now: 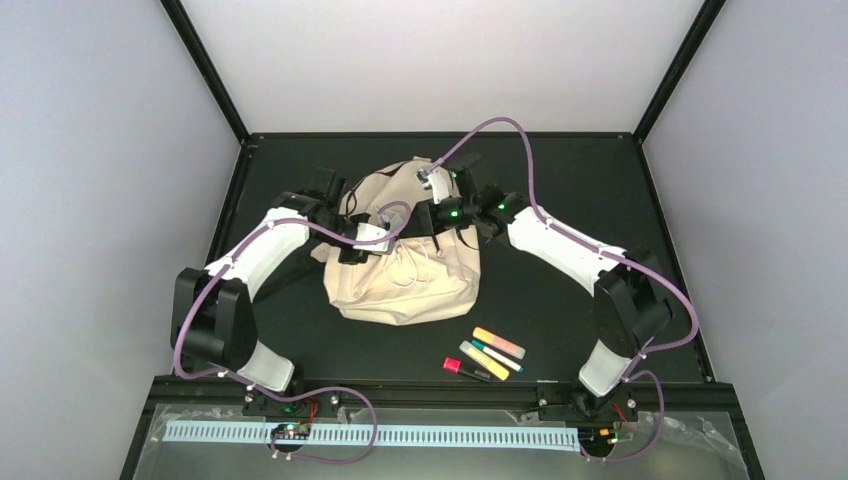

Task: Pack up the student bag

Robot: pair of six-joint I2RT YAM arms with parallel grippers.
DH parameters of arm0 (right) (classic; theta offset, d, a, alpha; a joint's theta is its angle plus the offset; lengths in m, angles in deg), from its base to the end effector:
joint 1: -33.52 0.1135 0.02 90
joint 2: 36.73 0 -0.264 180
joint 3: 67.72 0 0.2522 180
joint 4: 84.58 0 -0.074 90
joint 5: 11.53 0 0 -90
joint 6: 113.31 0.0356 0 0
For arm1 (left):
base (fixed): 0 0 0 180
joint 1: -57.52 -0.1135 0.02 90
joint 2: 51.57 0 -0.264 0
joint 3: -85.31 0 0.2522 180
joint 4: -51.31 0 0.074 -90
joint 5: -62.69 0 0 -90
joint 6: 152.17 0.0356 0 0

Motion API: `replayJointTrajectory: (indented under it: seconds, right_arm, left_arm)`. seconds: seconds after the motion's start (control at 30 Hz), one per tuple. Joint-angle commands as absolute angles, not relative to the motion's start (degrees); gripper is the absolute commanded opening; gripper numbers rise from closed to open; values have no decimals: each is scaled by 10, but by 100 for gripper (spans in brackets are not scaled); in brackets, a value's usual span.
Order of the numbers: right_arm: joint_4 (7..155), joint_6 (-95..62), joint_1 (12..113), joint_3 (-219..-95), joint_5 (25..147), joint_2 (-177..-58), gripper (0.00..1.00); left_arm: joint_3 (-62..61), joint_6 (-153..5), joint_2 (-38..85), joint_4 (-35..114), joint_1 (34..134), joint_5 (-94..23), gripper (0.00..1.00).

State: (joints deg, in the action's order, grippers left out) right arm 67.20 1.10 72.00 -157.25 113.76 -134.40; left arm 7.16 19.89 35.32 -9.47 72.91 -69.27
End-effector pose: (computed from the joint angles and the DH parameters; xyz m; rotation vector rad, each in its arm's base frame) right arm 0.2909 0.2575 0.2783 -0.6615 2.2812 1.2549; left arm 0.2734 -0.0999 0.2447 1.9138 1.4586 -0.5308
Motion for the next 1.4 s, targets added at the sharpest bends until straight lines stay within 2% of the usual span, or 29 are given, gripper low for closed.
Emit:
replayJointTrajectory:
  seconds: [0.0,0.07,0.13,0.33,0.43,0.5,0.57,0.63,0.67,0.73,0.77,0.9,1.0,1.17,1.3,1.33,1.37]
  right_arm:
    - [702,12,721,-1567,1128,-1345,24]
    - [702,10,724,-1567,1120,-1352,25]
    - [687,7,729,-1569,1105,-1361,31]
    - [600,-54,756,-1560,1010,-1330,62]
    - [567,-76,776,-1550,964,-1303,85]
    - [546,-93,795,-1547,920,-1294,93]
    - [528,-106,814,-1546,884,-1294,93]
    - [516,-106,824,-1548,861,-1303,88]
    - [513,-102,827,-1550,851,-1309,81]
    - [515,-91,830,-1557,840,-1320,59]
    - [524,-85,831,-1558,840,-1323,53]
    - [558,-64,837,-1561,834,-1333,56]
    - [617,-25,838,-1535,828,-1332,41]
    - [700,32,838,-1521,865,-1338,25]
    - [707,45,836,-1529,875,-1353,21]
    - [701,46,834,-1534,882,-1359,17]
    - [698,51,833,-1536,888,-1363,8]
  left_arm:
    - [65,195,344,-136,734,-788,2]
    - [75,200,341,-147,736,-804,1]
    - [82,196,339,-148,736,-803,2]
    - [84,158,331,-127,735,-758,2]
    - [84,161,331,-128,735,-756,2]
    - [83,161,332,-127,735,-754,2]
    - [83,160,332,-124,735,-753,2]
    - [84,157,331,-123,735,-751,1]
    - [85,157,330,-123,735,-750,2]
    - [85,157,330,-123,735,-749,2]
    - [85,156,329,-123,735,-748,2]
    - [84,146,329,-120,734,-748,2]
    - [81,128,330,-113,731,-759,2]
    - [79,119,341,-112,727,-788,2]
    - [85,119,341,-106,727,-792,2]
    - [85,119,339,-106,727,-793,2]
    - [85,119,337,-105,727,-792,2]
